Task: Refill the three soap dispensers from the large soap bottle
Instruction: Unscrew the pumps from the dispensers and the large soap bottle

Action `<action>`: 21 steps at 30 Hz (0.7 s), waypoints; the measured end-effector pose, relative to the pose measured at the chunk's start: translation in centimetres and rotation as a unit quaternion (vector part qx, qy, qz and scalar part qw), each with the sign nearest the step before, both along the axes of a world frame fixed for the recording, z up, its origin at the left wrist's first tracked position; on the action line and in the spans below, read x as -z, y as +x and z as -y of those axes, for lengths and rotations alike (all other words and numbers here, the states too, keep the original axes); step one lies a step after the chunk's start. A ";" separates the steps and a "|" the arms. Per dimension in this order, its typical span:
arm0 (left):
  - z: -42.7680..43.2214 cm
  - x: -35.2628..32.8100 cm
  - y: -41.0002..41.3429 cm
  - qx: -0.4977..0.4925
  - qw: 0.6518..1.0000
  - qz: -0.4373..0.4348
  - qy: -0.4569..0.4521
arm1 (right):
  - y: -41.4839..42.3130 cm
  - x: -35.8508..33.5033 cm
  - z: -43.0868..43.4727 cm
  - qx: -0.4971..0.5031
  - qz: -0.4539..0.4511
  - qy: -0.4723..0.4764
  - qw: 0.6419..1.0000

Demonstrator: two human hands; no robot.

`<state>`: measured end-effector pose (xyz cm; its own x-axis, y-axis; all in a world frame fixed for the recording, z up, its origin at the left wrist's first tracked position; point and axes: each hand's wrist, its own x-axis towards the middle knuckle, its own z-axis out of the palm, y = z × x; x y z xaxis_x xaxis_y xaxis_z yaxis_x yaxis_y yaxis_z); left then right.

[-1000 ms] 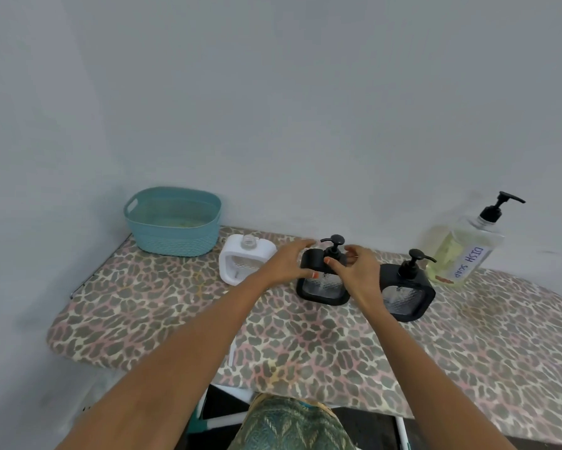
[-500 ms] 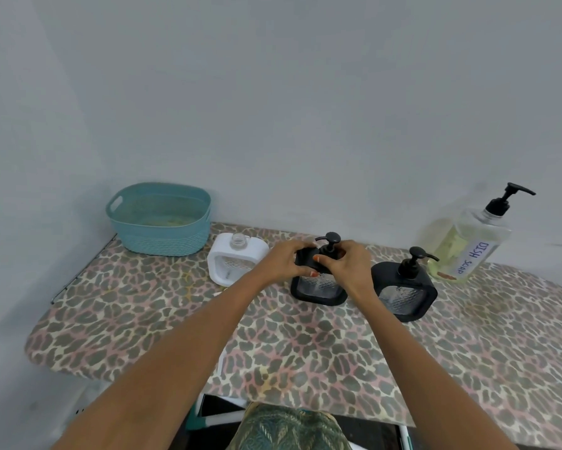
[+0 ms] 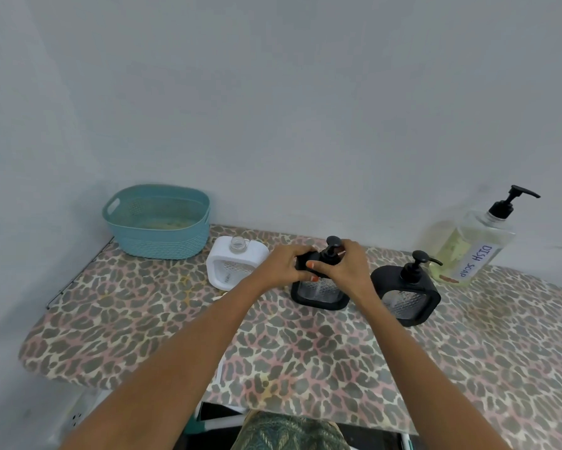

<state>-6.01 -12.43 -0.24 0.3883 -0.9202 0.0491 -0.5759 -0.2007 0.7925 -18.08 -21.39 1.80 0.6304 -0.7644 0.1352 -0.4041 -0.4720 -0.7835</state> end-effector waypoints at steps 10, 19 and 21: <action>0.1 0.0 0.0 -0.007 1.000 -0.005 0.005 | -0.6 0.4 0.4 0.013 0.053 0.103 0.993; 0.1 0.1 -0.1 -0.008 1.000 -0.021 -0.002 | 0.1 0.8 -0.6 0.069 0.063 0.037 0.995; 0.2 0.1 0.0 -0.010 1.000 -0.017 0.001 | 0.0 0.7 -0.6 0.070 0.062 0.046 0.995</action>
